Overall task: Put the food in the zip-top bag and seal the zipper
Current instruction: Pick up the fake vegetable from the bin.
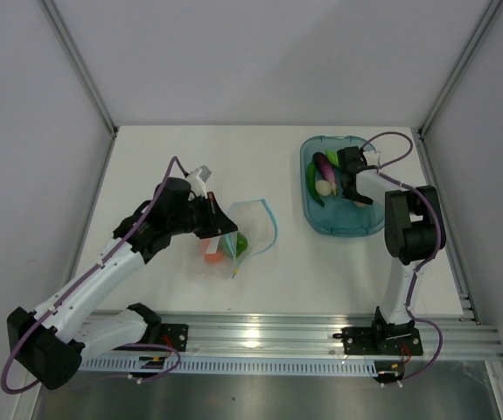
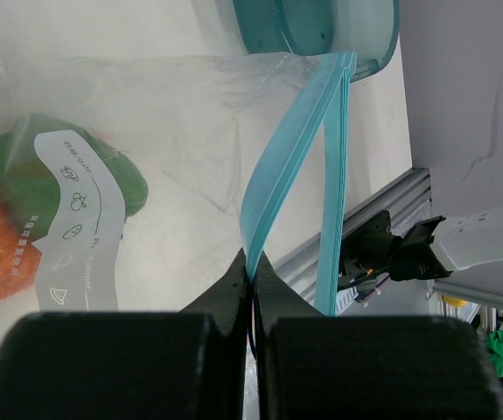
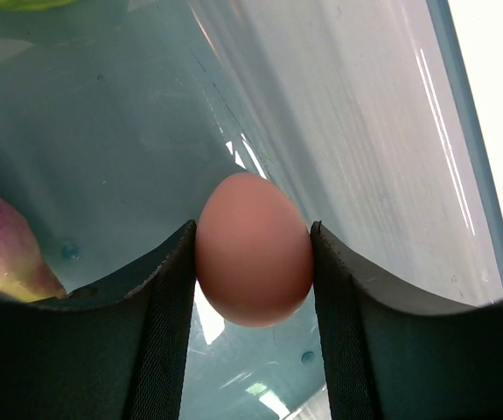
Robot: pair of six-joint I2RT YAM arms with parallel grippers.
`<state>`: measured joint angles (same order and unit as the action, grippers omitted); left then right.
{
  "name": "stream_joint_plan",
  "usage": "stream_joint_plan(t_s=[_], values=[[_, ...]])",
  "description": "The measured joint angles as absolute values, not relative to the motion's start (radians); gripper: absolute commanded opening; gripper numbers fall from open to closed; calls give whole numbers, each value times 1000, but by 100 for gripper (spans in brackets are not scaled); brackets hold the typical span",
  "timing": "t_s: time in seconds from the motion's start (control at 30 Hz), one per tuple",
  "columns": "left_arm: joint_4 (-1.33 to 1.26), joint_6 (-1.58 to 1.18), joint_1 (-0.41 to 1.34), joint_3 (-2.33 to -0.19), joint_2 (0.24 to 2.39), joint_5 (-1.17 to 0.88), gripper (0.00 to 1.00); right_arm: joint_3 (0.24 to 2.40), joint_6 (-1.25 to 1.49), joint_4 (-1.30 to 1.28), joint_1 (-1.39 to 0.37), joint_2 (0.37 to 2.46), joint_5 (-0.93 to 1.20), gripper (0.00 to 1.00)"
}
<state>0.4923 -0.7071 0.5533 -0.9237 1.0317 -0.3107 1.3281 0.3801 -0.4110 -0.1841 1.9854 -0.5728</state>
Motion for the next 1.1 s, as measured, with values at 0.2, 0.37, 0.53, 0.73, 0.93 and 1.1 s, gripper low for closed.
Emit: stream_joint_plan(t_s=[0.2,0.37,0.53,0.73,0.93,1.1], values=[[482,-707,553,-915,1017,-311,1,1309,365,-414,-206,1907,-539,0],[479,-708,553,-893,995,-311,1,1305,359,-410,-273,1767,-481,0],[473,-708,553,-886,992,-313,1,1275,334,-385,-369,1591,-385,0],[472,-708,553,-886,992,-318,0,1188,278,-358,-528,1356,-257,0],[472,-708,553,-886,992,-318,1,1142,210,-348,-675,1144,-33,0],[472,-709,553,-886,992,-318,1,1120,177,-340,-740,1089,117,6]])
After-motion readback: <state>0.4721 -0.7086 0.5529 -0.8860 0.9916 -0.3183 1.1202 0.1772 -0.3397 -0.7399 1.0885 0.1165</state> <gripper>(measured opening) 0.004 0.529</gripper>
